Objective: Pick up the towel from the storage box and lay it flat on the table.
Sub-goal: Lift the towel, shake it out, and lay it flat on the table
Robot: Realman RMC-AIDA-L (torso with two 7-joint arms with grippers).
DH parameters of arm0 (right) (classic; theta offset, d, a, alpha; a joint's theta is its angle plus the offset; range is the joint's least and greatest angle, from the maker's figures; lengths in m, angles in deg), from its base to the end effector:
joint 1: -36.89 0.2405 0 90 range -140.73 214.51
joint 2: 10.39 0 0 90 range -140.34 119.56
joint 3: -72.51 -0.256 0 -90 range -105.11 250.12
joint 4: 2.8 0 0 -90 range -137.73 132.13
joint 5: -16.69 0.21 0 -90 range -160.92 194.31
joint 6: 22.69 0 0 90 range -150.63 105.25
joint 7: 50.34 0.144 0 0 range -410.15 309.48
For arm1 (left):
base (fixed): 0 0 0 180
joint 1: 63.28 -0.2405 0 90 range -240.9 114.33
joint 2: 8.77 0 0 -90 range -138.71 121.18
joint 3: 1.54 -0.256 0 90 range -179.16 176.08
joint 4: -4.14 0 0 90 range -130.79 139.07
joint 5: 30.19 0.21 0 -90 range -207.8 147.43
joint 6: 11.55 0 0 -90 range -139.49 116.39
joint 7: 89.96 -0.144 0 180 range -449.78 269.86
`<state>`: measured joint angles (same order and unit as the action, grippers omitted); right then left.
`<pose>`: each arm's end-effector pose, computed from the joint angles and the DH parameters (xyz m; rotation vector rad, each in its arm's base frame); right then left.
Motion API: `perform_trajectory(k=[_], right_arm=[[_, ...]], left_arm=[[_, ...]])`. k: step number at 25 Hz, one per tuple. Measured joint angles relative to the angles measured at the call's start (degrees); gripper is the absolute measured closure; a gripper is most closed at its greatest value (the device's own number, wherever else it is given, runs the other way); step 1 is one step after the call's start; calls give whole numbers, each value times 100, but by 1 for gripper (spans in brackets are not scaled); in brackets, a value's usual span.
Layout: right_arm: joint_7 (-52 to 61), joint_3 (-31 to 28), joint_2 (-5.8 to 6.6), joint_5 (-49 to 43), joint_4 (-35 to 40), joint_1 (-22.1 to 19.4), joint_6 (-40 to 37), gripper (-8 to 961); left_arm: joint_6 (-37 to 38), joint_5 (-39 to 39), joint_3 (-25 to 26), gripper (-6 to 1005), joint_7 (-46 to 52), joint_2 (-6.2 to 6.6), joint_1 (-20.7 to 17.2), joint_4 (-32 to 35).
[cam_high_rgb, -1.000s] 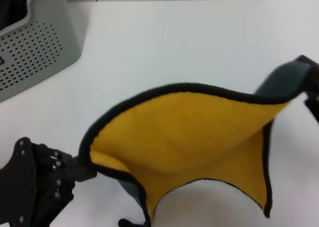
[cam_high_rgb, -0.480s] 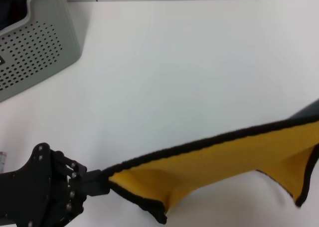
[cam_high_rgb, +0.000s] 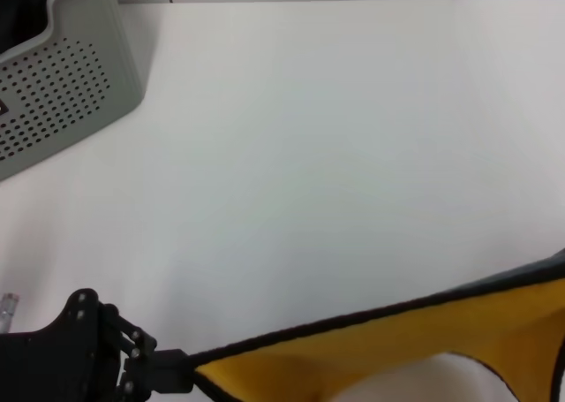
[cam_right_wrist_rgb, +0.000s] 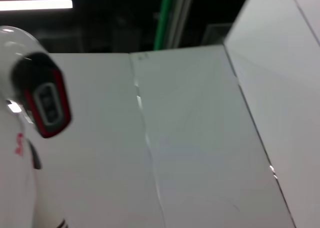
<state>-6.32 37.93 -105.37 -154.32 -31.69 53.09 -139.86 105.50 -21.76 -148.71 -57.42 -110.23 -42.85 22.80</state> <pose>0.2626 0.2001 0.0759 -2.4399 0.2181 1.7902 -0.2697 0.1799 0.0234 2.6694 0.0197 1.5485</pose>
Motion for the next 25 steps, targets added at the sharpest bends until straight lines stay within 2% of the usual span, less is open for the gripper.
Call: perform_trajectory(k=[2, 3, 4, 7, 9, 11, 14, 20, 25], right_arm=[[247, -33, -214, 24, 469, 71, -102, 938], [417, -82, -376, 50, 834, 149, -187, 939], [537, -120, -485, 76, 1104, 213, -255, 939], [915, -248, -917, 96, 2063, 561, -513, 939], [1026, -270, -1093, 117, 2447, 768, -578, 939], [1073, -277, -1169, 129, 2606, 915, -571, 939], [1085, -316, -1213, 175, 2733, 1020, -510, 938], [1128, -392, -1240, 378, 2818, 1083, 52, 938], [1164, -402, -1244, 589, 2841, 1156, 666, 936]], left_arm=[[-7, 16, 0, 996, 131, -34, 42, -213], [-10, 2, 4, 996, 211, -80, 87, -383], [-15, -36, 37, 996, 324, -159, 161, -597], [-26, -118, 226, 996, 581, -382, 389, -1108], [-31, -128, 368, 996, 628, -493, 553, -1319], [-36, -127, 450, 996, 656, -576, 694, -1450], [-49, -218, 475, 996, 687, -705, 850, -1667], [-164, -748, 528, 996, 618, -1119, 1081, -2462], [-638, -1195, 532, 996, 607, -1278, 1226, -2562]])
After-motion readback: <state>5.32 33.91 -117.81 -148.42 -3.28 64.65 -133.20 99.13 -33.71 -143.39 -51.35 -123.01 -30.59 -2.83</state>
